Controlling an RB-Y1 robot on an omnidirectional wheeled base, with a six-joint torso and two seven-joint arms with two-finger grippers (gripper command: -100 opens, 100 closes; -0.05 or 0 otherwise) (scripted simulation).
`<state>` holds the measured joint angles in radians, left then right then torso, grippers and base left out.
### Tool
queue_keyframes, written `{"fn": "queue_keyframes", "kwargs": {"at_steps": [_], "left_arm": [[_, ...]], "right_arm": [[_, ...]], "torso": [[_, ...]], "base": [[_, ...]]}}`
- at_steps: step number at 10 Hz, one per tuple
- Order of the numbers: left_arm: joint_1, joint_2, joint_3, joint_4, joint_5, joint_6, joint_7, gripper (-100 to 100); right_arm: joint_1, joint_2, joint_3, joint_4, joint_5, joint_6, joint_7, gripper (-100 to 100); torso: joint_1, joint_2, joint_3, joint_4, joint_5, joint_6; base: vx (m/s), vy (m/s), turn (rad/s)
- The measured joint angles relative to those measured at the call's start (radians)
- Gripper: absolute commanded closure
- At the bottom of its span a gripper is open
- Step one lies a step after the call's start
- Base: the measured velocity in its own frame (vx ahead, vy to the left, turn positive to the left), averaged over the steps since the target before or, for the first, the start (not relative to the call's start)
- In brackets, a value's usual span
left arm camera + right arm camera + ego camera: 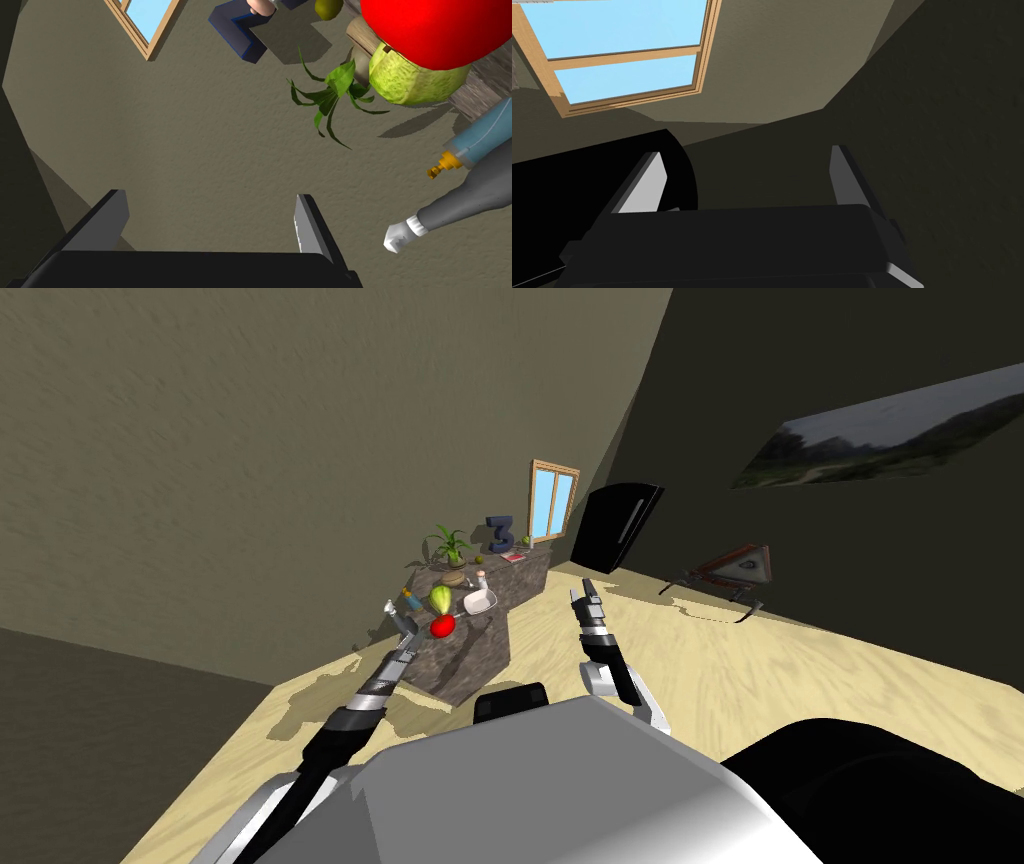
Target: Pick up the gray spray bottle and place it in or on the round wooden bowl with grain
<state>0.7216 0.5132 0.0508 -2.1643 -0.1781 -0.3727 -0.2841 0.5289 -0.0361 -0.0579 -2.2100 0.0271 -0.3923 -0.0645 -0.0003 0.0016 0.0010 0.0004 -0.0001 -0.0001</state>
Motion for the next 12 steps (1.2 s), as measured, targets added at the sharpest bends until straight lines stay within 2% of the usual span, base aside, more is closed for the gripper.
{"fn": "queue_keyframes", "kwargs": {"at_steps": [1, 2, 4, 5, 7, 9, 10, 12], "left_arm": [[-0.002, 0.029, 0.005, 0.028, -0.013, 0.023, -0.013, -100], [0.003, 0.046, 0.008, 0.03, -0.019, 0.044, -0.02, -100], [0.025, 0.099, 0.027, 0.06, -0.034, 0.078, -0.033, -100], [0.042, 0.121, 0.031, 0.061, -0.047, 0.111, -0.044, -100], [0.071, 0.185, 0.072, 0.098, -0.05, 0.153, -0.046, -100], [0.094, 0.212, 0.087, 0.09, -0.055, 0.201, -0.049, -100], [0.099, 0.239, 0.105, 0.112, -0.053, 0.223, -0.045, -100], [0.122, 0.263, 0.127, 0.123, -0.058, 0.285, -0.046, -100]], "right_arm": [[0.0, 0.0, 0.0, 0.0, 0.0, 0.0, 0.0, 0], [0.0, 0.0, 0.0, 0.0, 0.0, 0.0, 0.0, 0], [0.0, 0.0, 0.0, 0.0, 0.0, 0.0, 0.0, 0], [0.0, 0.0, 0.0, 0.0, 0.0, 0.0, 0.0, 0], [0.0, 0.0, 0.0, 0.0, 0.0, 0.0, 0.0, 0], [0.0, 0.0, 0.0, 0.0, 0.0, 0.0, 0.0, 0], [0.0, 0.0, 0.0, 0.0, 0.0, 0.0, 0.0, 0], [0.0, 0.0, 0.0, 0.0, 0.0, 0.0, 0.0, 0]], "torso": [[0.0, 0.0, 0.0, 0.0, 0.0, 0.0], [0.0, -0.001, 0.0, 0.0, 0.0, 0.0], [-0.001, -0.002, -0.001, 0.0, 0.0, 0.0], [-0.001, -0.002, -0.001, 0.0, 0.0, 0.0], [-0.001, -0.004, -0.002, -0.001, 0.0, 0.0], [-0.001, -0.004, -0.002, -0.001, 0.0, 0.0], [-0.001, -0.004, -0.002, -0.001, 0.0, 0.0], [-0.002, -0.006, -0.004, -0.001, 0.0, 0.0]], "base": [[-0.011, -0.013, -0.036], [-0.001, -0.02, -0.053], [0.008, -0.03, -0.102], [0.021, -0.033, -0.082], [0.03, -0.031, -0.047], [0.035, -0.027, -0.057], [0.057, -0.039, -0.055], [0.082, -0.044, -0.065]]}}
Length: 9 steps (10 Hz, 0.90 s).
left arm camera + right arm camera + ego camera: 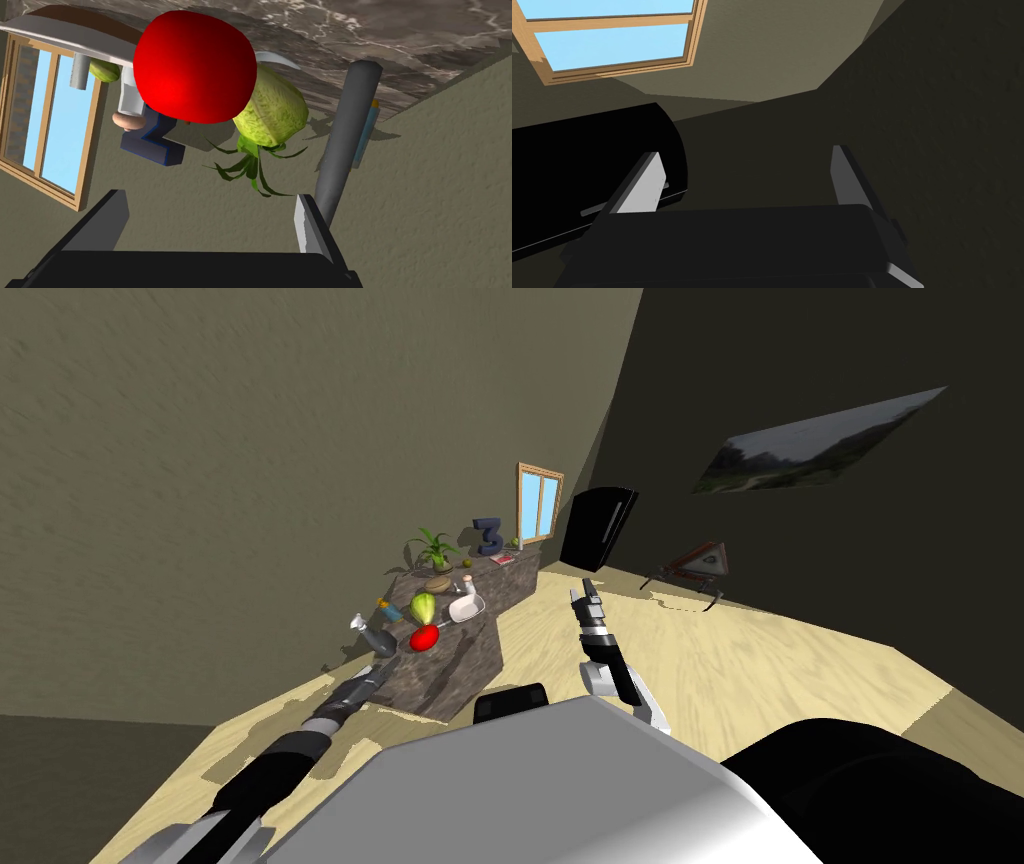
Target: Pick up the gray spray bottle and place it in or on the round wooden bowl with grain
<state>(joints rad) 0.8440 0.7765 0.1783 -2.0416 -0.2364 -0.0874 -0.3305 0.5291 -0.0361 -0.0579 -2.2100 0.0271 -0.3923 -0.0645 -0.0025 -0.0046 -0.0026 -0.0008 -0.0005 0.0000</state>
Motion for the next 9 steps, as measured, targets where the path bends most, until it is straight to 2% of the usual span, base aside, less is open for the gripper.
{"fn": "queue_keyframes", "kwargs": {"at_steps": [1, 3, 5, 6, 9], "left_arm": [[0.002, 0.019, 0.015, 0.021, 0.004, 0.029, 0.005, -100], [0.045, 0.034, 0.06, 0.029, 0.011, 0.074, 0.016, -100], [0.044, 0.06, 0.087, 0.058, 0.023, 0.13, 0.032, -100], [0.061, 0.054, 0.105, 0.063, 0.024, 0.153, 0.036, -100], [0.087, 0.08, 0.156, 0.078, 0.047, 0.23, 0.062, -100]], "right_arm": [[0.0, 0.0, 0.0, 0.0, 0.0, 0.0, 0.0, 0], [0.0, 0.0, 0.0, 0.0, 0.0, 0.0, 0.0, 0], [0.0, 0.0, 0.0, 0.0, 0.0, 0.0, 0.0, 0], [0.0, 0.0, 0.0, 0.0, 0.0, 0.0, 0.0, 0], [0.0, 0.0, 0.0, 0.0, 0.0, 0.0, 0.0, 0]], "torso": [[0.0, -0.001, -0.001, 0.0, 0.0, 0.0], [-0.001, -0.002, -0.001, 0.0, 0.0, 0.0], [-0.001, -0.002, -0.001, 0.0, 0.0, 0.0], [-0.001, -0.001, -0.001, 0.0, 0.0, 0.0], [-0.002, -0.002, -0.002, -0.001, 0.0, 0.0]], "base": [[0.096, -0.061, -0.06], [0.1, -0.054, -0.047], [0.085, -0.049, -0.046], [0.117, -0.044, -0.036], [0.101, -0.055, -0.042]]}}
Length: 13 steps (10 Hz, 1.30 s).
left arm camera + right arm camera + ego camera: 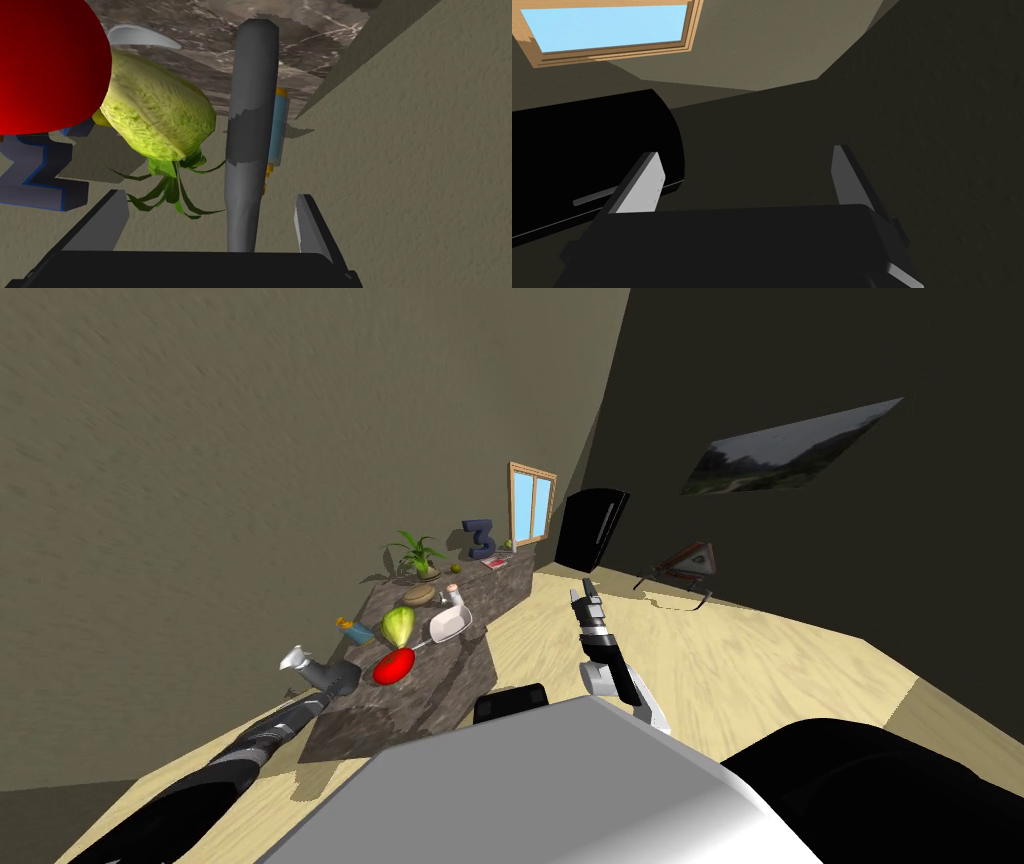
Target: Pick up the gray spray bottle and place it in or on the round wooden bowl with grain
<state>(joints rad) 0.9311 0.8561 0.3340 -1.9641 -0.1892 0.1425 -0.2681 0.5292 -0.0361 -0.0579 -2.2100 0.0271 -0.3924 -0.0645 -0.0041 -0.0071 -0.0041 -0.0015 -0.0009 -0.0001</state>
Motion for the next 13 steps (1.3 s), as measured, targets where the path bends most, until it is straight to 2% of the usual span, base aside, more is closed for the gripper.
{"fn": "queue_keyframes", "kwargs": {"at_steps": [2, 4, 5, 6, 7, 8, 12, 13], "left_arm": [[0.007, 0.001, 0.019, 0.008, 0.004, 0.049, 0.009, -100], [0.021, 0.021, 0.052, 0.023, 0.017, 0.104, 0.025, -100], [0.02, 0.022, 0.053, 0.026, 0.017, 0.109, 0.026, 0], [0.02, 0.021, 0.053, 0.025, 0.017, 0.108, 0.026, -100], [0.009, 0.016, 0.049, 0.041, 0.014, 0.104, 0.025, -100], [0.008, 0.015, 0.048, 0.044, 0.014, 0.103, 0.024, 100], [0.008, 0.015, 0.048, 0.043, 0.014, 0.103, 0.024, 100], [0.008, 0.015, 0.048, 0.043, 0.014, 0.103, 0.024, 0]], "right_arm": [[0.0, 0.0, 0.0, 0.0, 0.0, 0.0, 0.0, 0], [0.0, 0.0, 0.0, 0.0, 0.0, 0.0, 0.0, 0], [0.0, 0.0, 0.0, 0.0, 0.0, 0.0, 0.0, 0], [0.0, 0.0, 0.0, 0.0, 0.0, 0.0, 0.0, 0], [0.0, 0.0, 0.0, 0.0, 0.0, 0.0, 0.0, 0], [0.0, 0.0, 0.0, 0.0, 0.0, 0.0, 0.0, 0], [0.0, 0.0, 0.0, 0.0, 0.0, 0.0, 0.0, 0], [0.0, 0.0, 0.0, 0.0, 0.0, 0.0, 0.0, 0]], "torso": [[0.001, 0.002, 0.001, 0.0, 0.0, 0.0], [0.002, 0.004, 0.002, 0.001, 0.0, 0.0], [0.003, 0.006, 0.003, 0.001, 0.001, 0.0], [0.004, 0.007, 0.004, 0.002, 0.001, 0.0], [0.004, 0.007, 0.004, 0.002, 0.001, 0.0], [0.004, 0.007, 0.004, 0.002, 0.001, 0.0], [0.005, 0.007, 0.004, 0.001, 0.002, 0.0], [0.005, 0.007, 0.004, 0.001, 0.002, 0.0]], "base": [[0.082, -0.036, -0.038], [0.016, -0.025, 0.045], [0.0, 0.0, 0.0], [-0.005, 0.007, -0.02], [0.0, 0.0, 0.0], [0.0, 0.0, 0.0], [0.0, 0.0, 0.0], [0.0, 0.0, 0.0]]}}
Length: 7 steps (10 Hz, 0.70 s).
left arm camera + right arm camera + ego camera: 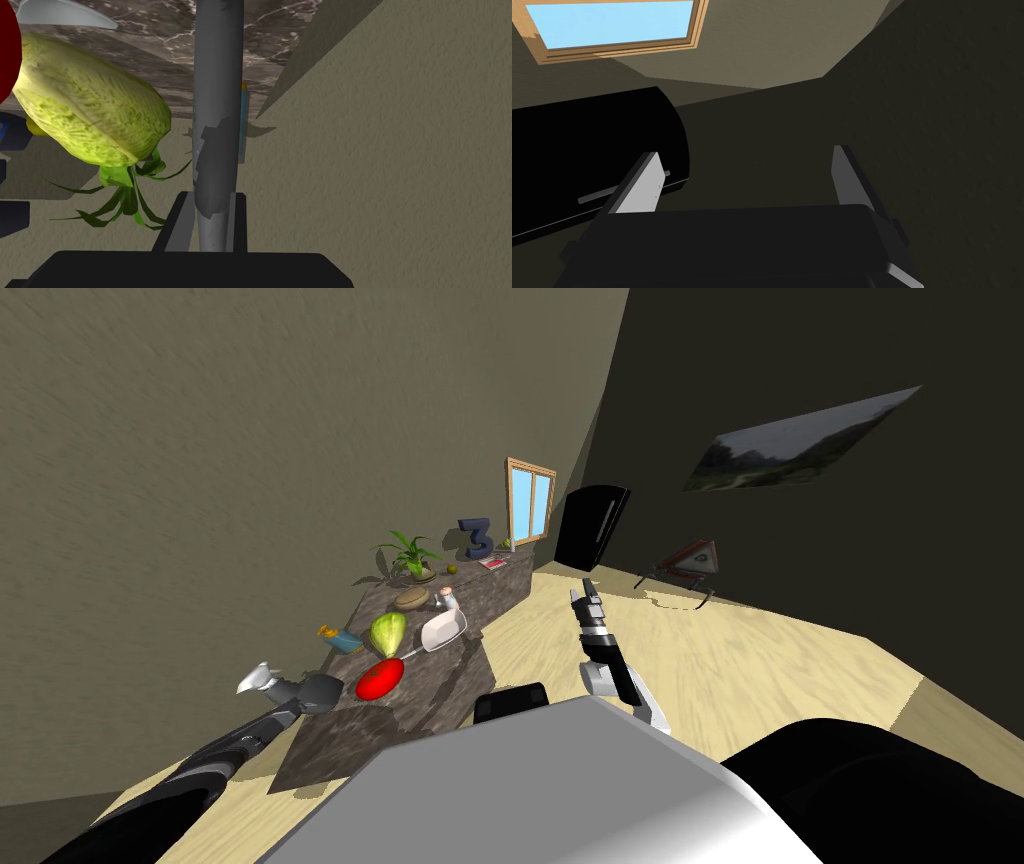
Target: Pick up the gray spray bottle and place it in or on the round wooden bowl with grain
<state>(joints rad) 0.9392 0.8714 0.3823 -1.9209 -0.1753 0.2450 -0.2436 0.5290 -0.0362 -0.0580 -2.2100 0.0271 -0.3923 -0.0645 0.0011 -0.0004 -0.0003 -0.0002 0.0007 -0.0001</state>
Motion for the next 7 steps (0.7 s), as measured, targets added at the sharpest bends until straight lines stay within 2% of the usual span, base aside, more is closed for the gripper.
{"fn": "queue_keyframes", "kwargs": {"at_steps": [1, 2, 3, 5, 7], "left_arm": [[0.0, 0.0, 0.0, 0.0, 0.0, 0.0, 0.0, 100], [0.0, 0.0, 0.0, 0.0, 0.0, 0.0, 0.0, 0], [0.0, 0.0, 0.0, 0.0, 0.0, 0.0, 0.0, 100], [-0.016, 0.031, 0.035, 0.019, 0.01, 0.003, 0.029, 100], [-0.029, 0.082, 0.067, 0.033, 0.035, 0.023, 0.062, 100]], "right_arm": [[0.0, 0.0, 0.0, 0.0, 0.0, 0.0, 0.0, 0], [0.0, 0.0, 0.0, 0.0, 0.0, 0.0, 0.0, 0], [0.0, 0.0, 0.0, 0.0, 0.0, 0.0, 0.0, 0], [0.0, 0.0, 0.0, 0.0, 0.0, 0.0, 0.0, 0], [0.0, 0.0, 0.0, 0.0, 0.0, 0.0, 0.0, 0]], "torso": [[0.0, 0.0, 0.0, 0.0, 0.0, 0.0], [0.0, 0.0, 0.0, 0.0, 0.0, 0.0], [0.0, 0.0, 0.0, 0.0, 0.0, 0.0], [-0.005, 0.005, 0.003, 0.001, -0.002, 0.001], [-0.004, 0.005, 0.003, 0.001, -0.002, 0.001]], "base": [[0.0, 0.0, 0.0], [0.0, 0.0, 0.0], [-0.074, -0.049, -0.106], [-0.088, -0.076, -0.094], [-0.082, -0.037, -0.077]]}}
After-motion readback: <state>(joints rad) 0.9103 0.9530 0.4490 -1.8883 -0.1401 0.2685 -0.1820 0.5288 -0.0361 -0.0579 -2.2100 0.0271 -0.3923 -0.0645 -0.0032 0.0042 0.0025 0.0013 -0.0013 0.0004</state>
